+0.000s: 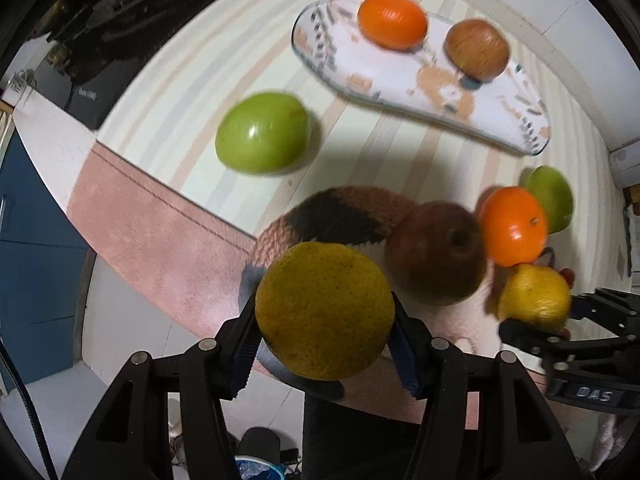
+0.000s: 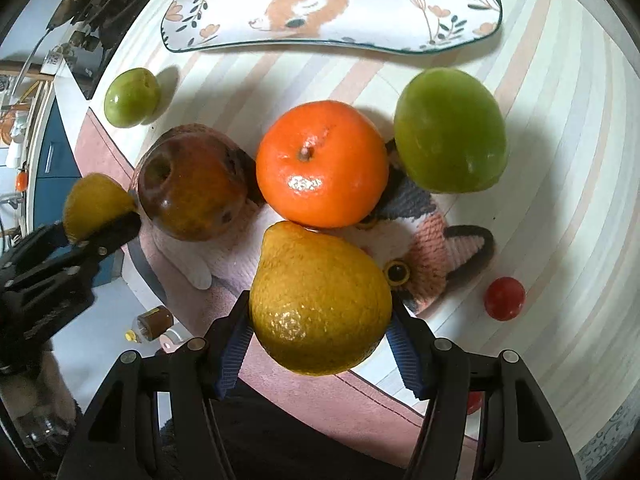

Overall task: Organize fruits
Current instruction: 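Carry both yellow citrus fruits onto the deer plate and open both grippers, then withdraw both grippers from the plate back toward the cat mat, then grasp a brown round fruit with the left gripper while the right grasps an orange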

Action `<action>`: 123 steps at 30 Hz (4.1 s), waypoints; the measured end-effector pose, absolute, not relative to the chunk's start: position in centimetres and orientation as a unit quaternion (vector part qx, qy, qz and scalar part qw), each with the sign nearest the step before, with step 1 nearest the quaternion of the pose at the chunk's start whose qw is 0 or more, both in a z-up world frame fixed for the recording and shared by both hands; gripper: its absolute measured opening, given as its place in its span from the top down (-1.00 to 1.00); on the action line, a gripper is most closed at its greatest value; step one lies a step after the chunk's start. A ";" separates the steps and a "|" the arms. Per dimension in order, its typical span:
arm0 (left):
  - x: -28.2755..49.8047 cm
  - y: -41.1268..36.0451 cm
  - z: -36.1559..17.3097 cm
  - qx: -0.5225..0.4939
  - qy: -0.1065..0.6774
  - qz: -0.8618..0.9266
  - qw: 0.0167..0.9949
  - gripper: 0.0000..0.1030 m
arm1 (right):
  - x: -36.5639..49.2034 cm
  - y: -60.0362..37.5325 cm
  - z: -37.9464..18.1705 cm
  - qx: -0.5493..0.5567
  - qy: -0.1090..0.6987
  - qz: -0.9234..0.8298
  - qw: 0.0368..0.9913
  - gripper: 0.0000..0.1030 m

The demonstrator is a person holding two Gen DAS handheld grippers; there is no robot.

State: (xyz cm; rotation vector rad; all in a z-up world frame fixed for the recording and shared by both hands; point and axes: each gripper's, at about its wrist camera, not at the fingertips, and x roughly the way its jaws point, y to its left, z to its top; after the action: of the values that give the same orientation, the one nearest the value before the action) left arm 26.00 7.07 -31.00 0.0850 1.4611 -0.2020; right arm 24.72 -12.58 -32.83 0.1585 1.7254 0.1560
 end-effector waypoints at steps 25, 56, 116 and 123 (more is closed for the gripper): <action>42.5 4.8 -27.6 0.031 0.646 -0.150 0.748 -0.07 | 39.7 -12.3 -30.7 0.165 0.664 0.072 0.726 -0.27; 45.3 5.6 -29.4 0.033 0.669 -0.109 0.734 -0.67 | 39.9 -9.5 -30.9 0.109 0.677 0.006 0.728 -0.80; 27.3 5.1 -17.0 0.044 0.547 -0.081 0.832 -0.99 | 24.7 -16.3 -16.4 0.150 0.602 0.021 0.784 -0.80; 28.8 4.0 -24.9 0.059 0.613 -0.071 0.785 -0.99 | 26.9 -18.6 -24.8 0.244 0.655 0.028 0.715 -0.79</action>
State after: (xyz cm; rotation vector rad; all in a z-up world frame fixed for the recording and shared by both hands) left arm 28.81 3.96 -24.87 0.1271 1.3211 -0.1528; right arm 26.94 -18.56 -24.80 0.5410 1.4500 0.0617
